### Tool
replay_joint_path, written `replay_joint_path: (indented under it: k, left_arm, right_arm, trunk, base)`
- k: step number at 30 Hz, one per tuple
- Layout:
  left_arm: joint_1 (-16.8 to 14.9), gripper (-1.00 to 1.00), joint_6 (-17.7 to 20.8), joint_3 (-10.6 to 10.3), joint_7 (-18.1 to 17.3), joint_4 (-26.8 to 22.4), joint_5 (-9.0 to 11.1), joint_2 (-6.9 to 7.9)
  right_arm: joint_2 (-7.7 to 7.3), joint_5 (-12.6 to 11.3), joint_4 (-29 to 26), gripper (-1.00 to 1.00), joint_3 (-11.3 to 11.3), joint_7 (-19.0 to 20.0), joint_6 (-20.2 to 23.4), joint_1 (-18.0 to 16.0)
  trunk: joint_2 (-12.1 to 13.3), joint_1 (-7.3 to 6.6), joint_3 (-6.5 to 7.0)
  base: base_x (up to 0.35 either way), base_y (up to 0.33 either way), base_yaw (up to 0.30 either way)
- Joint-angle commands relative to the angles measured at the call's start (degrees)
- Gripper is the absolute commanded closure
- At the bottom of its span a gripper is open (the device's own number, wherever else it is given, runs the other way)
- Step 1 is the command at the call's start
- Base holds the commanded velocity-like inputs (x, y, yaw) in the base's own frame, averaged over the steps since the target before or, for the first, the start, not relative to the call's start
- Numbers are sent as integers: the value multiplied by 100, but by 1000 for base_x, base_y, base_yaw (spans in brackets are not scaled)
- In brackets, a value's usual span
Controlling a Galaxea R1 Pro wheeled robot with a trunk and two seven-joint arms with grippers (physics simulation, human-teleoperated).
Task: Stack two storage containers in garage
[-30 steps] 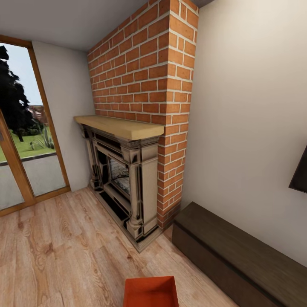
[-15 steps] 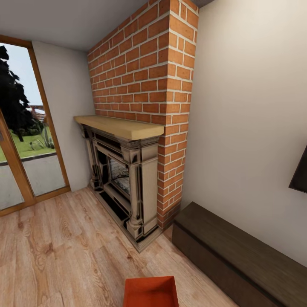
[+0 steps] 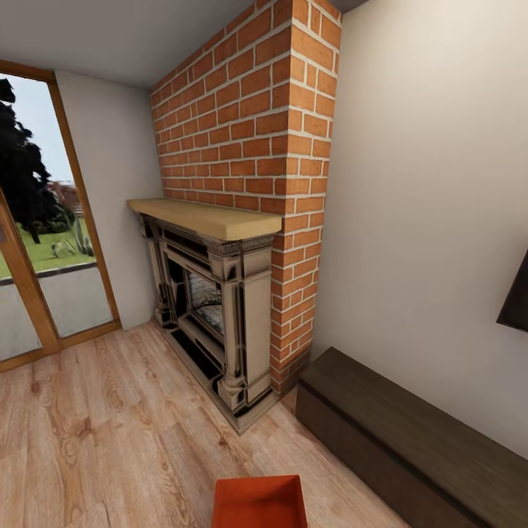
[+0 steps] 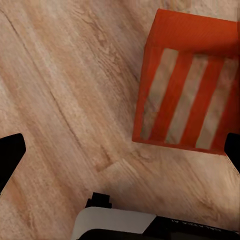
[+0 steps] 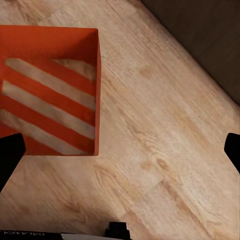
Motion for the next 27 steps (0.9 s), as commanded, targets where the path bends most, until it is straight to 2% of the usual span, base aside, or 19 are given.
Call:
replay_joint_path:
  k: [1, 2, 5, 6, 7, 8, 9, 10, 12, 13, 15, 21, 27]
  left_arm:
    - [-6, -100, 175, 22, 2, -259, -6, 4]
    - [-5, -100, 310, 22, 3, -373, -8, 6]
    - [-9, -100, 1660, 19, 5, -1304, -8, -10]
    - [-16, -100, 2479, 11, 4, -2166, -12, -120]
    - [-28, -100, 2895, -9, 5, -2664, -44, -225]
    - [-37, -100, 3069, -30, 5, -2863, -79, -274]
    - [-73, -100, 3513, -127, 8, -3300, -268, -409]
    - [-177, -100, 3986, -227, 6, -3598, -644, -556]
    - [-234, -100, 4146, -253, 3, -3672, -817, -607]
    - [-297, -100, 4282, -275, 0, -3736, -979, -643]
    - [-347, -100, 4360, -282, 4, -3785, -1079, -648]
    - [-387, -100, 4390, -266, 7, -3816, -1135, -645]
    - [-389, -100, 4387, -256, 6, -3821, -1140, -649]
  right_arm:
    - [-36, 67, -39, -100, 13, -15, 4, -21]
    - [-47, 80, -65, -100, 11, -17, 12, -35]
    - [-77, 128, -362, -100, -4, -31, 138, -202]
    - [-81, 124, -498, -100, -9, -16, 520, -478]
    - [-83, 115, -555, -100, -12, -8, 766, -671]
    - [-84, 110, -577, -100, -14, -4, 862, -755]
    - [-85, 100, -629, -100, -19, 3, 1055, -966]
    - [-86, 94, -672, -100, -22, 9, 1179, -1146]
    - [-86, 93, -688, -100, -25, 10, 1215, -1200]
    - [-86, 91, -701, -100, -29, 14, 1245, -1247]
    - [-86, 86, -707, -100, -28, 22, 1260, -1276]
    - [-85, 76, -701, -100, -25, 29, 1253, -1294]
    - [28, 65, -669, -100, -3, 30, 1224, -1296]
  trunk:
    - [-4, 2, -2]
    - [-4, 2, -2]
    - [-4, 2, -2]
    - [-4, 2, -2]
    - [-4, 2, -2]
    - [-4, 2, -2]
    - [-4, 2, -2]
    - [-4, 2, -2]
    - [-4, 2, -2]
    - [-4, 2, -2]
    - [-4, 2, -2]
    - [-4, 2, -2]
    - [-4, 2, -2]
  base:
    - [0, 0, 0]
    - [0, 0, 0]
    - [0, 0, 0]
    - [0, 0, 0]
    - [0, 0, 0]
    - [0, 0, 0]
    - [0, 0, 0]
    - [0, 0, 0]
    - [0, 0, 0]
    - [0, 0, 0]
    - [0, 0, 0]
    - [0, 0, 0]
    - [0, 0, 0]
